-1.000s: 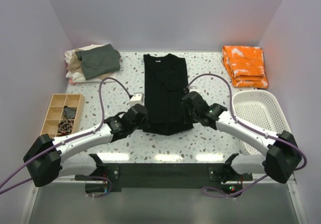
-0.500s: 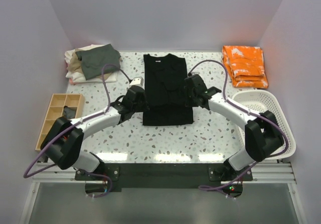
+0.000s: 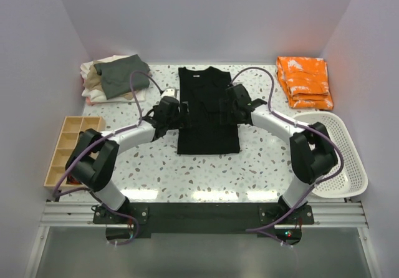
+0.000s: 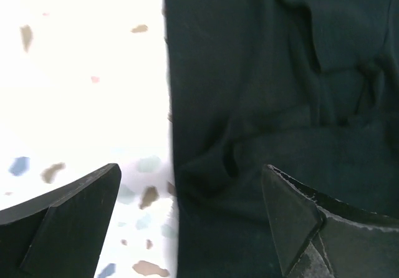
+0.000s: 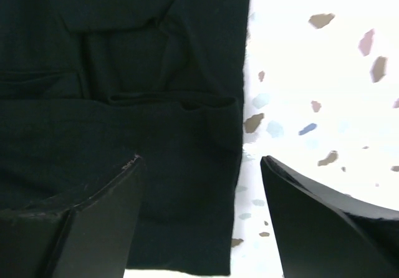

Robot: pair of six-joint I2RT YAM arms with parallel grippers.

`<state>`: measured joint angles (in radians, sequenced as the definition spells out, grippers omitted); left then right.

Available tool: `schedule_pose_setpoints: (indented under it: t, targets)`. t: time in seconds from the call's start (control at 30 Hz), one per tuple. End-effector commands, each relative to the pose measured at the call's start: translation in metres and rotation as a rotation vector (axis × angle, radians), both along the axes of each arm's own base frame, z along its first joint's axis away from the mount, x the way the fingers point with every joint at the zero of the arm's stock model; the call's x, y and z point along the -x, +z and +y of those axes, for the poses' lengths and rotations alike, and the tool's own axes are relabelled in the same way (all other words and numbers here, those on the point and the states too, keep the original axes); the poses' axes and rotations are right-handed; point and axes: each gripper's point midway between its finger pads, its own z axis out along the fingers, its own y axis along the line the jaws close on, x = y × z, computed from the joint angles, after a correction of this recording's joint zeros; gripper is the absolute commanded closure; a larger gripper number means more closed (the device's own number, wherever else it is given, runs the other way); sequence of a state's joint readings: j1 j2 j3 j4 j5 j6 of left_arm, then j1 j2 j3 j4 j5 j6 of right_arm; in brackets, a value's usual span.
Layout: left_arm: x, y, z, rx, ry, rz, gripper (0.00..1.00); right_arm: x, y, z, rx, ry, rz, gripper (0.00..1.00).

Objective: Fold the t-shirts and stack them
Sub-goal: Fold the folded rectangular tshirt in 1/3 of the way

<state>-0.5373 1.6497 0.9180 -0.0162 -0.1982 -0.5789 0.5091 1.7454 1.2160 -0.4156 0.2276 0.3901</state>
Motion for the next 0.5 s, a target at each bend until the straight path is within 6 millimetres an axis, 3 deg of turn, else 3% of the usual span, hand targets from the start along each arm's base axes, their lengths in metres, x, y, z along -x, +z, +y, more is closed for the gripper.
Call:
schedule_pose_setpoints:
  t: [0.0,0.07,0.17,0.3,0.47]
  targets:
    - [-0.025,0.071,0.019,-0.025,0.053,-0.183,0.0,-0.02,0.074,-0.009,-0.02,-0.022,-0.22,0.2]
    - [-0.021,0.08,0.012,0.008,0.019,-0.192,0.0,-0.011,0.079,-0.001,-0.068,0.016,-0.199,0.2]
    - [-0.015,0.093,-0.016,0.124,-0.103,-0.209,0.0,-0.001,0.074,0.013,-0.139,0.05,-0.149,0.2]
    - [0.011,0.081,-0.06,0.318,-0.32,-0.157,0.0,0.01,0.051,0.028,-0.218,0.083,-0.075,0.22]
    - [0.021,0.056,-0.093,0.452,-0.462,-0.11,0.0,0.008,0.022,0.04,-0.242,0.099,-0.013,0.23]
